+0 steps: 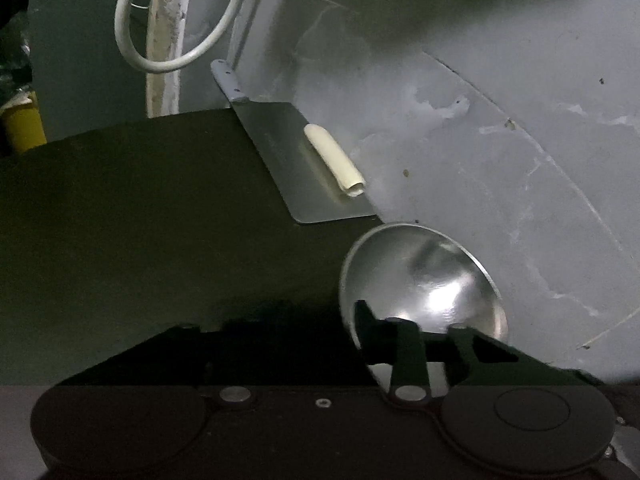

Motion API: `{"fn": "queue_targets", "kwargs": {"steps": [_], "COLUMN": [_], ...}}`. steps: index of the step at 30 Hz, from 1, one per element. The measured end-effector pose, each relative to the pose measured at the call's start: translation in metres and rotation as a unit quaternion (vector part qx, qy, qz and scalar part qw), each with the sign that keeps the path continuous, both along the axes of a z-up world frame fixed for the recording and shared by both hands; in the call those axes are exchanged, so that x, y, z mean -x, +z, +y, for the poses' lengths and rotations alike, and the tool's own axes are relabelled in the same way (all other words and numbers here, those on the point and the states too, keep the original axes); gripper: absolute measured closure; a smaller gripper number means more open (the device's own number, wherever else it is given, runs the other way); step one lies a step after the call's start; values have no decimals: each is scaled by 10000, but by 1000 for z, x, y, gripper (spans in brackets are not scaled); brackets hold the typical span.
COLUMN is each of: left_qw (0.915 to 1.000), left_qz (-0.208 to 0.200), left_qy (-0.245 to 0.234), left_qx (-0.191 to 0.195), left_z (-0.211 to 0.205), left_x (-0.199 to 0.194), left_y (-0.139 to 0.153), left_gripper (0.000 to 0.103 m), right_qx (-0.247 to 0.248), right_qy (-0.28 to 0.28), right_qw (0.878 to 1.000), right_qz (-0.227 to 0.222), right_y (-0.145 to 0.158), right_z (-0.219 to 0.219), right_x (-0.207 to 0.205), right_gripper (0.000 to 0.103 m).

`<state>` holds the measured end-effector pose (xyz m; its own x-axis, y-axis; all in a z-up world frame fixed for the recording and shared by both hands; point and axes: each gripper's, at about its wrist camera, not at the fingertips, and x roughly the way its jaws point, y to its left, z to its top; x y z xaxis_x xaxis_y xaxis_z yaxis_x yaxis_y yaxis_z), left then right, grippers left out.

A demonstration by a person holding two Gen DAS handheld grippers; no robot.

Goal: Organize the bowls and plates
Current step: 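Lift the steel bowl with both grippers and carry it toward the plate stack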

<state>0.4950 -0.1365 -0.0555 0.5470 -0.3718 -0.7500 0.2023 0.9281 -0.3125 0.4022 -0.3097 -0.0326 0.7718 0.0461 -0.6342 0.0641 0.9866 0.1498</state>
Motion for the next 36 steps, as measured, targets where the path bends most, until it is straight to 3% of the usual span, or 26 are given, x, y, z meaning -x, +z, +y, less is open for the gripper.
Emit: {"fn": "queue_targets", "kwargs": {"steps": [1,5,20,28,36], "left_qw": [10000,9997,9968,9972,9967], "left_qz": [5,-182,-780,-676,-282], "left_qy": [-55,-38,33,-302,-759], "left_qx": [36,-182,177,132,74], "left_z": [-1,0,39,41,39], "left_x": [0,8,88,146,208], "left_y": [0,3,71,87,83], "left_gripper": [89,88,88,88,88], "right_qx": [-38,-51,-327,-376,-538], "right_qy": [39,206,535,597,654], "right_qw": [10000,9997,9953,9949,9961], "right_qz": [-12,-147,-744,-725,-236], "right_y": [0,3,63,85,80], "right_z": [-1,2,6,3,-5], "right_x": [0,4,75,138,209], "right_gripper": [66,73,78,78,78]}}
